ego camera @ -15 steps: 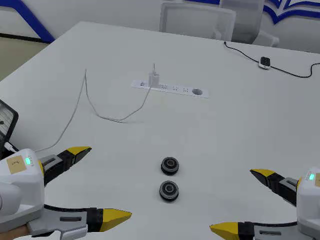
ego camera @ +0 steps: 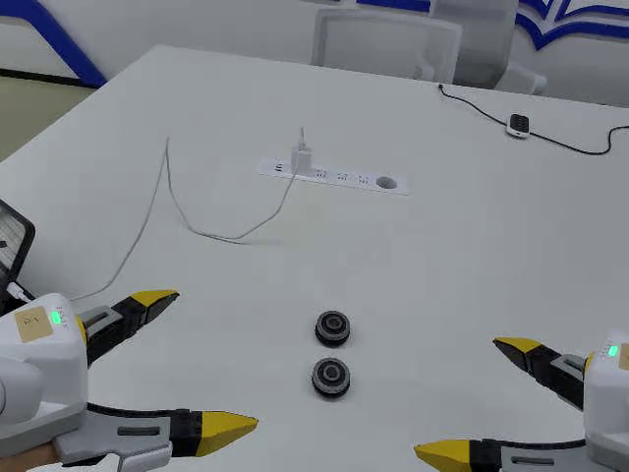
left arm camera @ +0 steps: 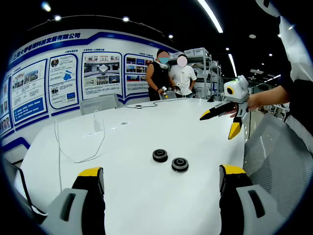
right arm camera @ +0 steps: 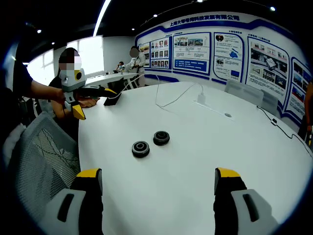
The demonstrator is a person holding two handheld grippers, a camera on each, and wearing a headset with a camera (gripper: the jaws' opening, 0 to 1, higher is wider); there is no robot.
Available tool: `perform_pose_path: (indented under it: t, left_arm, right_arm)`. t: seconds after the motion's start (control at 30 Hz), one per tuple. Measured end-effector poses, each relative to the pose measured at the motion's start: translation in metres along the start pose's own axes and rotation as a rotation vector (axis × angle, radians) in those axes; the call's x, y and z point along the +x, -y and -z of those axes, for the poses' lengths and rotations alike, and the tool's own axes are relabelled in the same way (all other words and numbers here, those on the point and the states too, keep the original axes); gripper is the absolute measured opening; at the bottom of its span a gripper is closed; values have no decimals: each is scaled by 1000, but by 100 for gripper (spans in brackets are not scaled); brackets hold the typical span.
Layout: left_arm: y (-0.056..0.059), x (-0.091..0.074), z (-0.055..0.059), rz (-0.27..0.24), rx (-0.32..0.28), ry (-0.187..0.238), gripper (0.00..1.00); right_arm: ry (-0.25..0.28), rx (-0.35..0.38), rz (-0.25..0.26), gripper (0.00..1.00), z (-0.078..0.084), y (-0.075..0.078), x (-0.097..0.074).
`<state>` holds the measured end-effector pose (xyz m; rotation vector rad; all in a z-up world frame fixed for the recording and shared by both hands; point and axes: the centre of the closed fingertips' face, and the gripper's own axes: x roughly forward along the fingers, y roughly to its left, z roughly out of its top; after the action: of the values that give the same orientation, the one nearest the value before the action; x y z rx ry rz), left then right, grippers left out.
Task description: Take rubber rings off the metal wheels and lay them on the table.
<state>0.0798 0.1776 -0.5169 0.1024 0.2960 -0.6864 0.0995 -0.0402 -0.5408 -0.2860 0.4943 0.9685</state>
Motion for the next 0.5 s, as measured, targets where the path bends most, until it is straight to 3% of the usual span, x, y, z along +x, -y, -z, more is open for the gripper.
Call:
perform_pose_path:
  t: [0.5]
  left_arm:
    - [-1,2,1,1,0,-9,100]
  right_arm:
    - [-6,7,-3,96,4,0,1]
